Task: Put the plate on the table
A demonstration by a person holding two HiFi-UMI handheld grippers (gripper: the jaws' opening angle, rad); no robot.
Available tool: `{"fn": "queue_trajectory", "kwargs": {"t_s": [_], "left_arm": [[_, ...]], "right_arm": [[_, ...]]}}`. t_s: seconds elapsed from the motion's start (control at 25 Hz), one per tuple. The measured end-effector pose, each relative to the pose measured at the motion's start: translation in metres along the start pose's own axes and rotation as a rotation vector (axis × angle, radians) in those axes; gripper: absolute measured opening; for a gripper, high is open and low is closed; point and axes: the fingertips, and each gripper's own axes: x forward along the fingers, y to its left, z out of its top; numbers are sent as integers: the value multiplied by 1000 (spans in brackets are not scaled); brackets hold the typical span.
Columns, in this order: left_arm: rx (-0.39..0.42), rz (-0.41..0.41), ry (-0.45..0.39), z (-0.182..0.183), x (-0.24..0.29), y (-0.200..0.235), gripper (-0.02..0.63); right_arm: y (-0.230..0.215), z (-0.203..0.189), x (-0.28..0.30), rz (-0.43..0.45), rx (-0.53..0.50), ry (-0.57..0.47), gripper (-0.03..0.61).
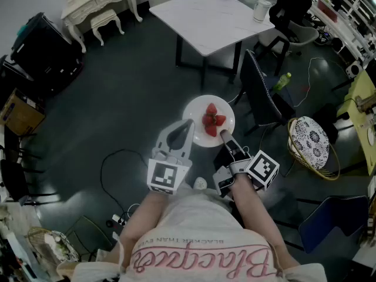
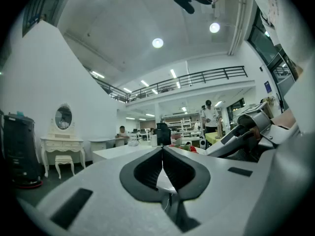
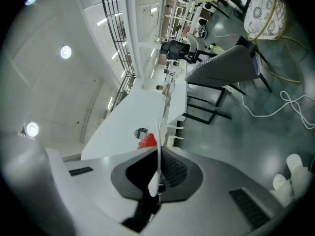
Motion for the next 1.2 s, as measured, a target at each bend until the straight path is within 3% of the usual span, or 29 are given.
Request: {"fn": "queue_trajectory", "kwargs": {"t_s": [0.24,0.6,0.88,1.2], "left_arm": [[31,-3,-15,6,-1,5,5],[10,29,-44,8,-2,14,5],[-16,60,-52,6,-5,16,5],[-32,74,-48,1,8,42,5]], "right_arm": [[5,-1,-1,7,-6,-9,11],[5,0,-1,-9,-45,-1,11],[9,1,4,39,-23,13,11],[9,2,32,27,-14,27,11]]}}
